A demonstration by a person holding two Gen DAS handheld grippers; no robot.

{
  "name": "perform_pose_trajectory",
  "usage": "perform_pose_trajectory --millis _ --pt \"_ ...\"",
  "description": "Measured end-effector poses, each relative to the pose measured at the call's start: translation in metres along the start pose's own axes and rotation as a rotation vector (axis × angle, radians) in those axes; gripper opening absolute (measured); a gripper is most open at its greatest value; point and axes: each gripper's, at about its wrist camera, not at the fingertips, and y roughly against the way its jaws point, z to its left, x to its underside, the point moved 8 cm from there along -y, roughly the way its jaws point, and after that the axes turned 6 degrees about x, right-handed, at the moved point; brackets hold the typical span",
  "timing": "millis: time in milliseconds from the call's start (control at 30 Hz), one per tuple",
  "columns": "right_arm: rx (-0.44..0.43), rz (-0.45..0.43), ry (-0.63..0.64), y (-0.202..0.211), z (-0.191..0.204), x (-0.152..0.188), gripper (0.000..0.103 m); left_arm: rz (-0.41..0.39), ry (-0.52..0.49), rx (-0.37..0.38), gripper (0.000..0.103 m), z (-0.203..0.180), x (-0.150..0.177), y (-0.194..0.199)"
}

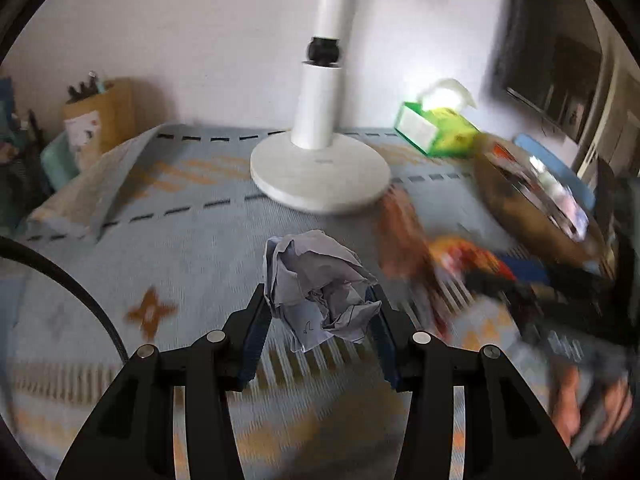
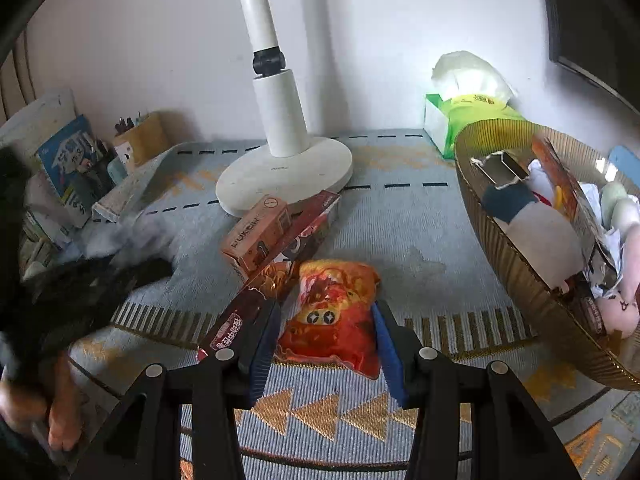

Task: Organize objects
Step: 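Grasp orange chip bag with right gripper while left gripper grasps paper ball, then lift and carry chip bag and paper ball toward the golden bowl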

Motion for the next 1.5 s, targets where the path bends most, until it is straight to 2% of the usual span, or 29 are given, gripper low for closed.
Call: perform_pose_trajectory --millis 133,200,333,400,500,567,700,733,767,800,833,933,1067,1133,1167,1200,1233,1267,1300,1367,1500 --pt "-0.066 0.038 0.027 0.014 0.004 0.012 0.046 -0.002 0.018 -0.027 0.045 -0.014 0.031 0.042" --pt "-0.096 0.055 0.034 0.028 0.001 0.026 0.046 -0.017 0.051 -0.014 0.045 -0.021 0.045 0.06" --pt "-0.12 0.056 0.069 0.072 -0.01 0.068 0.046 -0.038 0.197 -0.008 0.045 -0.03 0.077 0.077" --pt "-0.091 0.037 0.089 0.092 -0.021 0.087 0.046 -0.056 0.245 -0.006 0.045 -0.039 0.09 0.08" --pt "-0.021 0.028 0.1 0.114 -0.046 0.113 0.046 -0.034 0.209 -0.032 0.045 -0.066 0.109 0.075" --pt "-0.014 0.045 0.115 0.124 -0.059 0.128 0.046 -0.012 0.162 -0.046 0.045 -0.082 0.116 0.071" --pt "-0.026 0.063 0.078 0.141 -0.086 0.149 0.047 0.015 0.15 -0.043 0.045 -0.097 0.125 0.062" --pt "-0.026 0.066 0.042 0.143 -0.095 0.152 0.048 0.022 0.152 -0.049 0.045 -0.098 0.127 0.059" --pt "-0.035 0.07 0.02 0.144 -0.1 0.154 0.056 0.031 0.156 -0.056 0.045 -0.099 0.129 0.055" --pt "-0.056 0.077 -0.011 0.145 -0.104 0.155 0.072 0.02 0.152 -0.062 0.045 -0.1 0.129 0.054" --pt "-0.076 0.078 -0.042 0.145 -0.109 0.155 0.077 0.016 0.146 -0.064 0.045 -0.1 0.129 0.054" --pt "-0.092 0.065 -0.079 0.147 -0.112 0.151 0.079 0.008 0.161 -0.057 0.045 -0.099 0.127 0.053" --pt "-0.012 0.106 -0.061 0.133 -0.099 0.148 0.079 0.016 0.174 -0.049 0.045 -0.099 0.126 0.052" --pt "0.042 0.099 -0.046 0.128 -0.09 0.147 0.076 0.012 0.176 -0.05 0.045 -0.099 0.126 0.052" --pt "0.05 0.097 -0.028 0.126 -0.087 0.148 0.067 0.01 0.172 -0.053 0.045 -0.099 0.126 0.052" --pt "0.092 0.084 0.017 0.126 -0.08 0.148 0.054 0.008 0.168 -0.056 0.045 -0.099 0.127 0.052" --pt "0.125 0.083 0.051 0.125 -0.077 0.15 0.051 0.007 0.165 -0.059 0.045 -0.099 0.126 0.052" --pt "0.167 0.066 0.091 0.126 -0.072 0.151 0.042 0.006 0.164 -0.062 0.045 -0.099 0.126 0.052" --pt "0.164 0.062 0.104 0.127 -0.069 0.151 0.039 0.006 0.167 -0.059 0.045 -0.1 0.125 0.052" --pt "0.12 0.07 0.1 0.128 -0.061 0.152 0.039 0.013 0.182 -0.036 0.045 -0.1 0.123 0.051" --pt "-0.053 0.085 0.046 0.135 -0.048 0.15 0.039 0.002 0.223 0.061 0.045 -0.105 0.103 0.06"
